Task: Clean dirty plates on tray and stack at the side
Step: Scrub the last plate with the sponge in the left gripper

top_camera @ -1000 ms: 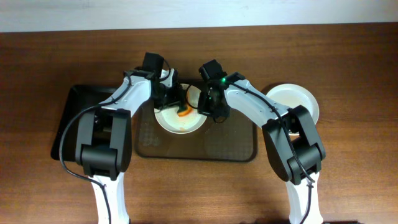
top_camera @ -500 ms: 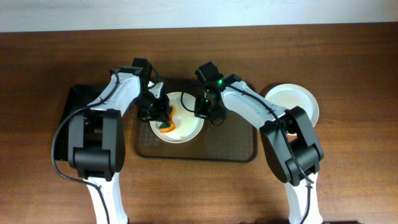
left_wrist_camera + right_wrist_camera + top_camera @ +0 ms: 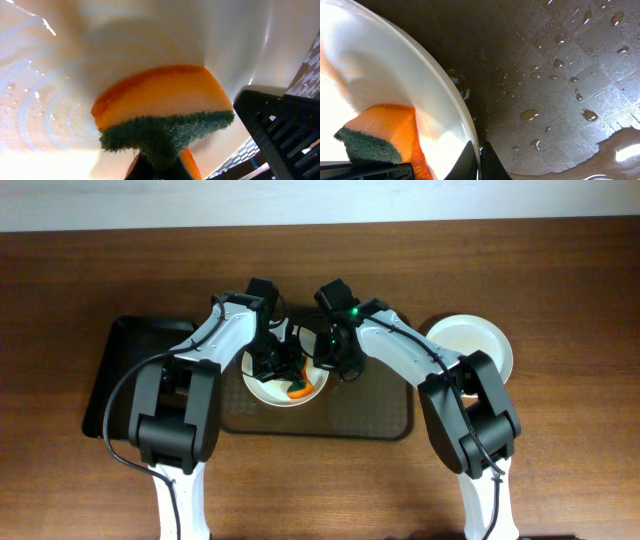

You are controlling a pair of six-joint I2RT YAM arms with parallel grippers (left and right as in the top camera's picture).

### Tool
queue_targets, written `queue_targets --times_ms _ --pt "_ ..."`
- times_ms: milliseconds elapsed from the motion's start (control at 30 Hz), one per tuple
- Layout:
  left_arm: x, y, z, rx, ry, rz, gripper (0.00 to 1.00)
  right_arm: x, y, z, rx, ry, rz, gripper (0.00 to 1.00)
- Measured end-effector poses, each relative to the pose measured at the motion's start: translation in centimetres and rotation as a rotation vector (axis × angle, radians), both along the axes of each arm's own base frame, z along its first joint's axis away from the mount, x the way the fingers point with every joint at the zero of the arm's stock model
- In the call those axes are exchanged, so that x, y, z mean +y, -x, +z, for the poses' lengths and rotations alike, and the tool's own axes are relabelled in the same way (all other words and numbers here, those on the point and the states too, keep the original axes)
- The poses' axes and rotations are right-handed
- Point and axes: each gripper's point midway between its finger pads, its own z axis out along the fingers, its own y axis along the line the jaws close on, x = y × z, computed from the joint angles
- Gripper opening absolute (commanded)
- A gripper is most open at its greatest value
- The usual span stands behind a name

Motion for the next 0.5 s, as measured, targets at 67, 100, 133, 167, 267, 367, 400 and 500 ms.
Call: queue_targets --times_ms 67,100,133,167,267,367,400,500 --pt "0.3 0.0 0.1 0.003 0.007 0.000 0.00 0.0 0.0 0.0 0.000 0.000 0.000 0.04" --pt "0.5 0.0 0.1 0.002 0.008 -0.010 0.00 0.0 0.0 0.0 0.000 0.000 -0.001 0.04" --pt "0.8 0.1 0.1 -0.003 -0.001 -0.027 0.00 0.0 0.0 0.0 0.001 0.000 -0.001 0.04" --pt "1.5 0.0 0.1 -0.013 -0.046 -0.049 0.00 0.0 0.0 0.0 0.000 -0.002 0.000 0.04" --pt "3.9 -0.8 -0.2 -0.057 -0.199 -0.075 0.00 0.3 0.0 0.1 -0.004 -0.007 0.003 0.04" --pt "5.8 -2.1 -0.2 -0.125 -0.327 -0.085 0.00 0.3 0.0 0.1 -0.004 -0.007 0.003 0.04" --pt "6.4 -3.0 -0.2 -0.167 -0.371 -0.081 0.00 0.3 0.0 0.1 -0.004 -0.007 0.003 0.04" --pt "8.0 -6.8 0.2 -0.325 -0.481 -0.051 0.00 0.3 0.0 0.1 -0.004 -0.007 0.003 0.04"
